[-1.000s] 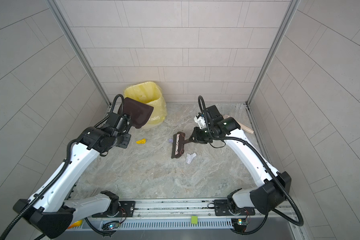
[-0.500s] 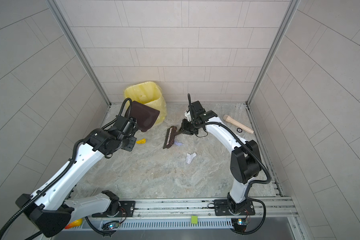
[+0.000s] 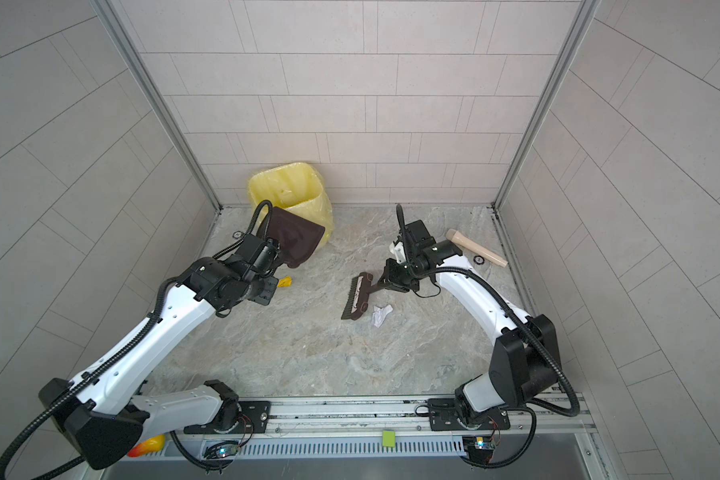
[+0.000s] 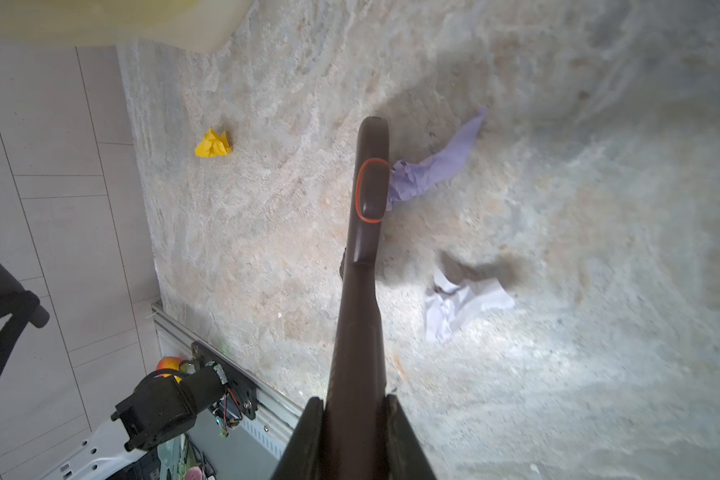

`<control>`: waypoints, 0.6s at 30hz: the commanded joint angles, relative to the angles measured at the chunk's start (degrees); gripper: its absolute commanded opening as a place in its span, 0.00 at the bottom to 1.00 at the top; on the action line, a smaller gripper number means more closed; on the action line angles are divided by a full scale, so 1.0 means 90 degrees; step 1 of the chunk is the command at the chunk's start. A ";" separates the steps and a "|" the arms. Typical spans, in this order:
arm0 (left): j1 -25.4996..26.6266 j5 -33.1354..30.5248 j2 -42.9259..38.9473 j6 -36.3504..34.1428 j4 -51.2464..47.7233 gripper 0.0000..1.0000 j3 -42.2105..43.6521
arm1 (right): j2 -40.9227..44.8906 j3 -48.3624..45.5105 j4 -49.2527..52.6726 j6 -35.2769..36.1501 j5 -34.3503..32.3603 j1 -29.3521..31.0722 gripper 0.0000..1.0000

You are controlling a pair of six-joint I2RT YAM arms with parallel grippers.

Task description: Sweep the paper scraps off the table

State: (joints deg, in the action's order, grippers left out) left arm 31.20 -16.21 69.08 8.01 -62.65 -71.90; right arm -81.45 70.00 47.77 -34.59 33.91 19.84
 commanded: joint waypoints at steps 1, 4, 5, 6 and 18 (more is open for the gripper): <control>0.0116 -0.0004 0.0032 0.0249 0.0057 0.00 0.0100 | 0.0476 -0.0205 0.0937 0.0424 -0.0379 -0.0240 0.00; 0.0258 0.0053 0.0079 0.0357 0.0055 0.00 0.0167 | 0.0756 -0.0234 0.1396 0.0691 -0.0539 -0.0472 0.00; 0.0333 0.0053 0.0118 0.0396 0.0053 0.00 0.0197 | 0.0830 -0.0226 0.1555 0.0803 -0.0589 -0.0560 0.00; 0.0402 0.0063 0.0142 0.0422 0.0057 0.00 0.0215 | 0.0870 -0.0209 0.1693 0.0894 -0.0635 -0.0625 0.00; 0.1252 0.0245 0.0635 0.0828 -0.0004 0.00 0.0368 | 0.1140 0.0680 0.2835 0.1665 -0.0595 -0.1061 0.00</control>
State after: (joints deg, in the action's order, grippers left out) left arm 40.99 -14.13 74.17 12.64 -62.52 -69.56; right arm -72.42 72.51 68.93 -22.44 28.99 10.44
